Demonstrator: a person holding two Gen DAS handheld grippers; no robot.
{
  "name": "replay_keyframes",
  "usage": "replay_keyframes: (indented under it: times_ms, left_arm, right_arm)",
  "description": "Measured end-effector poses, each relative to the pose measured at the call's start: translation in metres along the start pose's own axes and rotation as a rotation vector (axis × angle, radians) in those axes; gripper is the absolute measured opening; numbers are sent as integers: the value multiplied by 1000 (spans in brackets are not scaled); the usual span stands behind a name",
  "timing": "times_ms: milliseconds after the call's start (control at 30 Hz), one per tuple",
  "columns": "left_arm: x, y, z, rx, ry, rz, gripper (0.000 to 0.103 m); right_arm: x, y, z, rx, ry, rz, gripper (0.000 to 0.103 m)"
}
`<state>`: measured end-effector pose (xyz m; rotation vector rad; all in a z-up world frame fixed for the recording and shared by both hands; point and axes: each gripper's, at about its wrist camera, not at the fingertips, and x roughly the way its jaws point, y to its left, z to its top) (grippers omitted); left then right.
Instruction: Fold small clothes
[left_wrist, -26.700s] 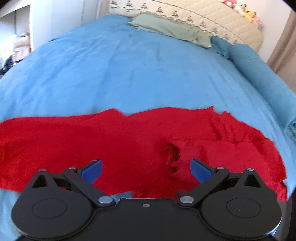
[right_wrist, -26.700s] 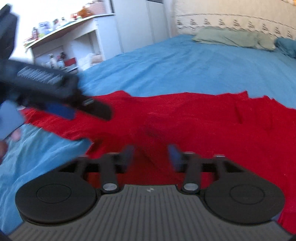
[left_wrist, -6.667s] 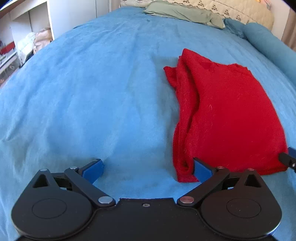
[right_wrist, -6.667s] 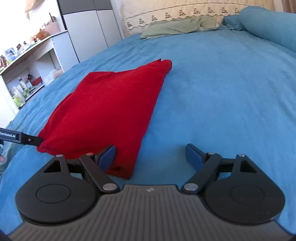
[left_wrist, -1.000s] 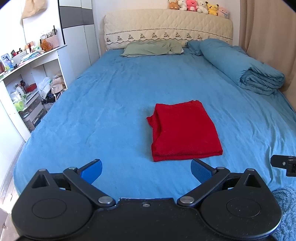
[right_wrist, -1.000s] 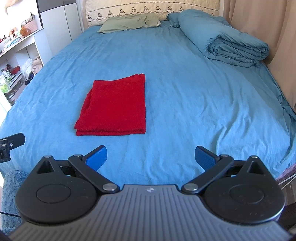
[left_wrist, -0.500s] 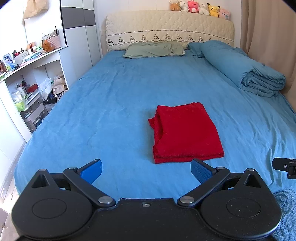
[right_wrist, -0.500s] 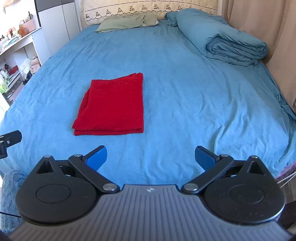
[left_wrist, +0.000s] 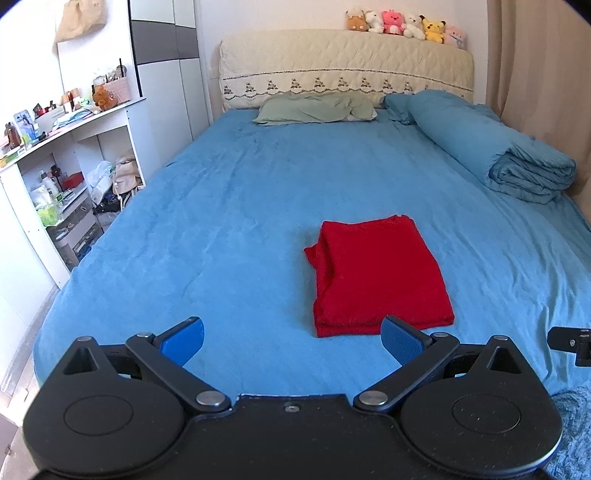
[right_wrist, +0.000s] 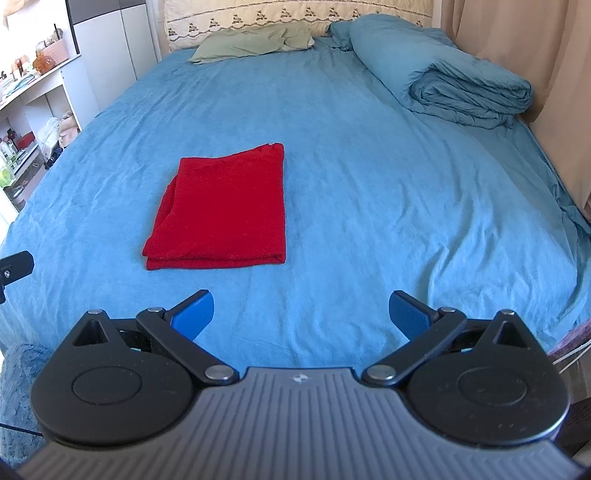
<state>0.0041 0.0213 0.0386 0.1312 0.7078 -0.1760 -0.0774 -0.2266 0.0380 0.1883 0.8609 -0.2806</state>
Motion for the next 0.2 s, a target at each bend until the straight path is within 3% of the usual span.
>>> replay_keyframes:
  times_ms: [200]
  left_arm:
    - [9, 4, 2, -16, 13, -15, 103]
  right_arm:
    - [6, -3, 2, 15, 9, -1, 103]
